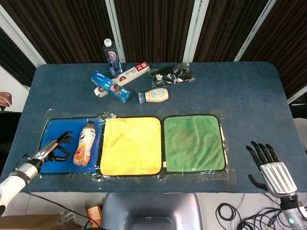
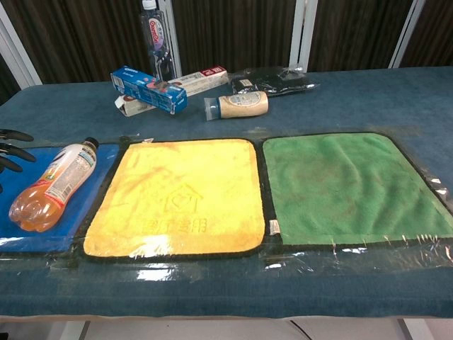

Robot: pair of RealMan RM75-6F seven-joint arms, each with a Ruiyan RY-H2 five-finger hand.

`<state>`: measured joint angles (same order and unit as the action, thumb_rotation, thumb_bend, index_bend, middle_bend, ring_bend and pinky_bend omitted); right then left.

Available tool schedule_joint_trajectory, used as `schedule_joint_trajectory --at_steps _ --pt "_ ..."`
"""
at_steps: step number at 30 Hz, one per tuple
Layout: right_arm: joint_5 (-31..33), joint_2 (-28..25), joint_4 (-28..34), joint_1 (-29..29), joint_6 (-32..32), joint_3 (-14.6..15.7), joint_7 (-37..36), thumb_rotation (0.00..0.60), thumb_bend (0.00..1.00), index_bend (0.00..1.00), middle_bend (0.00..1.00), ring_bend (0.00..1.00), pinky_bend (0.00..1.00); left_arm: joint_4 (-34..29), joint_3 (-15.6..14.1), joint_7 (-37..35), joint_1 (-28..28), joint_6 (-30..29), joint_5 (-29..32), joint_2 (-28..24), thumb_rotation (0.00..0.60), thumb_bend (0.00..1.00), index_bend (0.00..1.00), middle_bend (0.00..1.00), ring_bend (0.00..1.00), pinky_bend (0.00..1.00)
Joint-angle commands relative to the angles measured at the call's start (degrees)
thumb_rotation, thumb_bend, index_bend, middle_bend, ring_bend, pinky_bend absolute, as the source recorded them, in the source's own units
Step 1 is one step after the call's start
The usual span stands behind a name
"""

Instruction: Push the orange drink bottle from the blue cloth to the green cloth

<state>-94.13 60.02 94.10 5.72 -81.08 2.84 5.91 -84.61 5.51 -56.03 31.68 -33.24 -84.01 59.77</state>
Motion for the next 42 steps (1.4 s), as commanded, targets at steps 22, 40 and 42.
schedule_joint_trajectory --at_steps 22,40,42 --pt "-0.9 0.0 -0.3 -0.5 -1.0 0.3 -0.2 0.600 0.24 0.00 0.00 0.00 0.00 -0.9 -1.9 -11.6 8.6 12.5 1.3 -1.3 0.600 0.47 0.00 0.18 0.21 0.42" --pt "-0.9 0.0 -0.3 -0.5 -0.7 0.2 0.0 0.600 0.24 0.00 0.00 0.00 0.00 -4.5 2.6 -27.7 12.0 21.9 1.0 -1.3 0.600 0.49 0.00 0.20 0.20 0.46" --pt "-1.0 0.0 -0.2 -0.5 -0.7 0.3 0.0 0.600 0.24 0.00 0.00 0.00 0.00 -4.9 3.2 -28.8 12.1 22.3 0.5 -1.2 0.600 0.49 0.00 0.20 0.20 0.46"
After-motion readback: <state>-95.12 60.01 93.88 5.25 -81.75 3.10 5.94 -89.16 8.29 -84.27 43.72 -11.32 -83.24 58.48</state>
